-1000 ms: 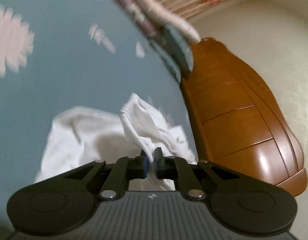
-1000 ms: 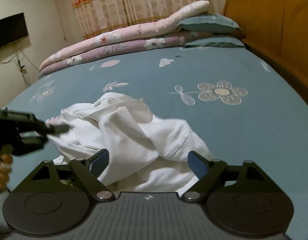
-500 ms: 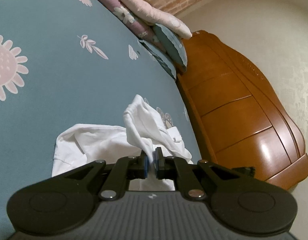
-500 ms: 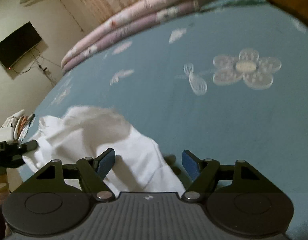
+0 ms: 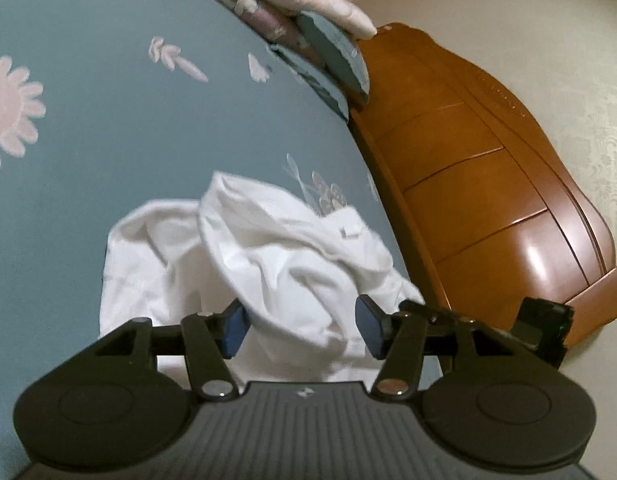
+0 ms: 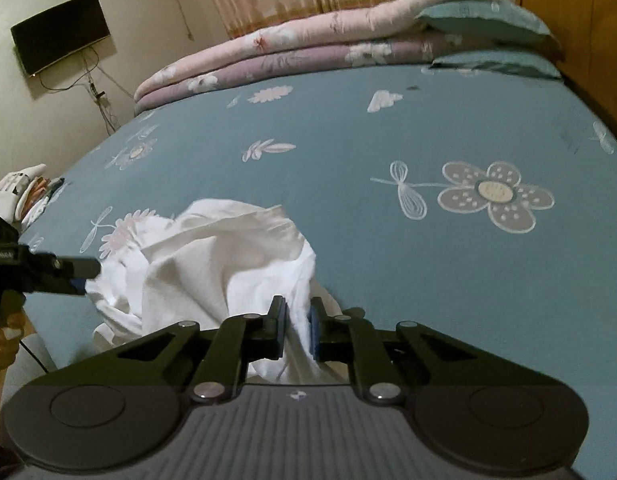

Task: Fold clothes

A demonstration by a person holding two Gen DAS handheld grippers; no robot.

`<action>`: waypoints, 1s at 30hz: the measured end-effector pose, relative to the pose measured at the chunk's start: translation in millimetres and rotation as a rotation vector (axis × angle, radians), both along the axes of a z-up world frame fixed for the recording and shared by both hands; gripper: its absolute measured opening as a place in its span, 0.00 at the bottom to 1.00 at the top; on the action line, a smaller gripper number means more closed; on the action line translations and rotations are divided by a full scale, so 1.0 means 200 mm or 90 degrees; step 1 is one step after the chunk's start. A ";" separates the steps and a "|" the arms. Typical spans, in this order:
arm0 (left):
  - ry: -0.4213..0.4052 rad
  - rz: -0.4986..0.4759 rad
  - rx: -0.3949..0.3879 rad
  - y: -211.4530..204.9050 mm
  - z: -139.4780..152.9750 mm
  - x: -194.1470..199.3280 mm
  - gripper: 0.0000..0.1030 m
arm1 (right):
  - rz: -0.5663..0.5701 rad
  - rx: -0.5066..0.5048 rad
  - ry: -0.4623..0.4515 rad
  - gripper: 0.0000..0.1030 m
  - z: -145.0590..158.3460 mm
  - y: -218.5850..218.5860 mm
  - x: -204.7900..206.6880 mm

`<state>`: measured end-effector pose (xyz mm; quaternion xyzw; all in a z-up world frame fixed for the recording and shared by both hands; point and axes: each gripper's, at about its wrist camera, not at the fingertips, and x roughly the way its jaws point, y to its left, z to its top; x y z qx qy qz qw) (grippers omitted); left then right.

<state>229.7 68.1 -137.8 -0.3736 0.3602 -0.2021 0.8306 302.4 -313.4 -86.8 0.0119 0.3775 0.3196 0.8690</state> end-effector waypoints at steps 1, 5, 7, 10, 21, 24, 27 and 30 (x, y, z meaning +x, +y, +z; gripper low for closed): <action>0.002 -0.003 -0.002 0.00 -0.01 -0.01 0.50 | 0.000 -0.002 -0.003 0.14 0.01 -0.01 -0.01; -0.001 0.026 -0.001 0.01 -0.02 -0.02 0.07 | -0.004 -0.007 -0.007 0.14 0.01 0.02 -0.04; -0.003 0.050 -0.008 0.05 -0.02 -0.02 0.04 | -0.008 -0.016 -0.010 0.14 0.01 0.04 -0.03; -0.013 0.069 0.025 0.08 0.03 0.00 0.02 | -0.007 -0.032 -0.024 0.14 0.02 0.07 -0.04; -0.080 0.072 0.167 0.17 0.28 0.19 0.01 | -0.029 -0.126 -0.115 0.11 0.13 0.16 -0.01; -0.094 0.063 0.193 0.15 0.31 0.27 0.01 | -0.043 -0.145 -0.136 0.11 0.18 0.16 0.06; -0.103 0.054 0.219 0.13 0.34 0.36 0.01 | -0.054 -0.166 -0.146 0.10 0.20 0.16 0.15; -0.099 0.061 0.242 0.15 0.33 0.50 0.01 | -0.068 -0.182 -0.148 0.10 0.21 0.16 0.24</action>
